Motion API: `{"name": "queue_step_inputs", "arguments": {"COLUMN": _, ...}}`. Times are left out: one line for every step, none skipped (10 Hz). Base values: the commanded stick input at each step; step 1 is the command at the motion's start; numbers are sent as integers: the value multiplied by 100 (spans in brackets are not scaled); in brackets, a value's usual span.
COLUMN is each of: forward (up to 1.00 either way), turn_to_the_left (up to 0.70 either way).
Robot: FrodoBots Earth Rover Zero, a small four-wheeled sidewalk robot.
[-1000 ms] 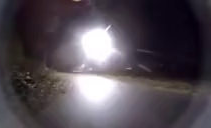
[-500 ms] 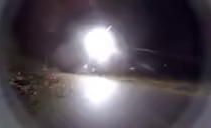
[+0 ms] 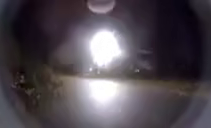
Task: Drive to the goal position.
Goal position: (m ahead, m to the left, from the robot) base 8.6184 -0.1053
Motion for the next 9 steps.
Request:
{"name": "queue_step_inputs", "arguments": {"forward": 100, "turn_to_the_left": 5}}
{"name": "queue_step_inputs", "arguments": {"forward": 100, "turn_to_the_left": 5}}
{"name": "queue_step_inputs", "arguments": {"forward": 100, "turn_to_the_left": 5}}
{"name": "queue_step_inputs", "arguments": {"forward": 100, "turn_to_the_left": 5}}
{"name": "queue_step_inputs", "arguments": {"forward": 100, "turn_to_the_left": 5}}
{"name": "queue_step_inputs", "arguments": {"forward": 100, "turn_to_the_left": 5}}
{"name": "queue_step_inputs", "arguments": {"forward": 100, "turn_to_the_left": 5}}
{"name": "queue_step_inputs", "arguments": {"forward": 100, "turn_to_the_left": 5}}
{"name": "queue_step_inputs", "arguments": {"forward": 100, "turn_to_the_left": 4}}
